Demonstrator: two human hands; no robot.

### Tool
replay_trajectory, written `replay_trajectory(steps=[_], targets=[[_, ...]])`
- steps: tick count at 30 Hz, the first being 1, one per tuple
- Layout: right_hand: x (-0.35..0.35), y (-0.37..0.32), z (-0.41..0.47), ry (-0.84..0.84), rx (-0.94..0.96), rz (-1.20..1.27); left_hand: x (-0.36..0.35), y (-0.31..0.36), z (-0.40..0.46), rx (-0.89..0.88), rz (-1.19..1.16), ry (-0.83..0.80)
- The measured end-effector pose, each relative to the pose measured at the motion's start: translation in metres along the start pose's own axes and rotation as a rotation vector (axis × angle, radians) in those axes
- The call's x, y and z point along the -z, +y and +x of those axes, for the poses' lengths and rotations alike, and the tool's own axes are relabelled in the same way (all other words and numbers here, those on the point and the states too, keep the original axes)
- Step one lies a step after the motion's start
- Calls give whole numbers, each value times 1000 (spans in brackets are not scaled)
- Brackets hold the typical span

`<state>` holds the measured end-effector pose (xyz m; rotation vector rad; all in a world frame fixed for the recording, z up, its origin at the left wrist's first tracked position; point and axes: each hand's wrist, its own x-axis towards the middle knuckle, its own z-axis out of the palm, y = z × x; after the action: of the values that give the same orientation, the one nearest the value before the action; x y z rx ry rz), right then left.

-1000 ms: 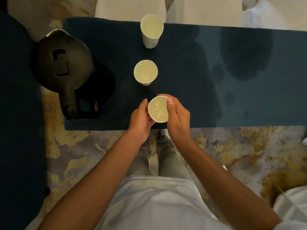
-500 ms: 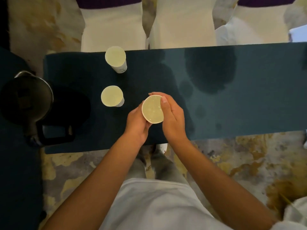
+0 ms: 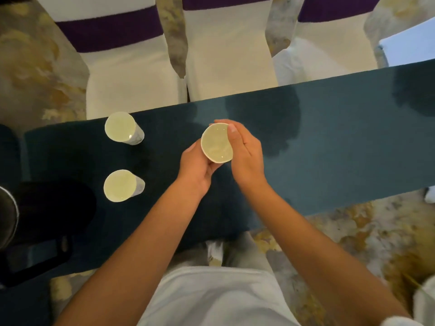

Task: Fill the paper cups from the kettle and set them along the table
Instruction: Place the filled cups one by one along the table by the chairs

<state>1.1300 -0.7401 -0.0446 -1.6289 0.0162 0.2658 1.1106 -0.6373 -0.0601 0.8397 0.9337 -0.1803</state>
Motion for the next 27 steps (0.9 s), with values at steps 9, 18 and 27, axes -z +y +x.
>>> replay_trajectory(steps=[9, 18, 27], targets=[[44, 4, 64, 28, 3, -6, -63, 3, 40, -35, 52, 12], [123, 14, 124, -34, -49, -73, -147, -24, 84, -6, 41, 76], [181, 32, 171, 1, -88, -60, -207, -41, 125, 19, 102, 91]])
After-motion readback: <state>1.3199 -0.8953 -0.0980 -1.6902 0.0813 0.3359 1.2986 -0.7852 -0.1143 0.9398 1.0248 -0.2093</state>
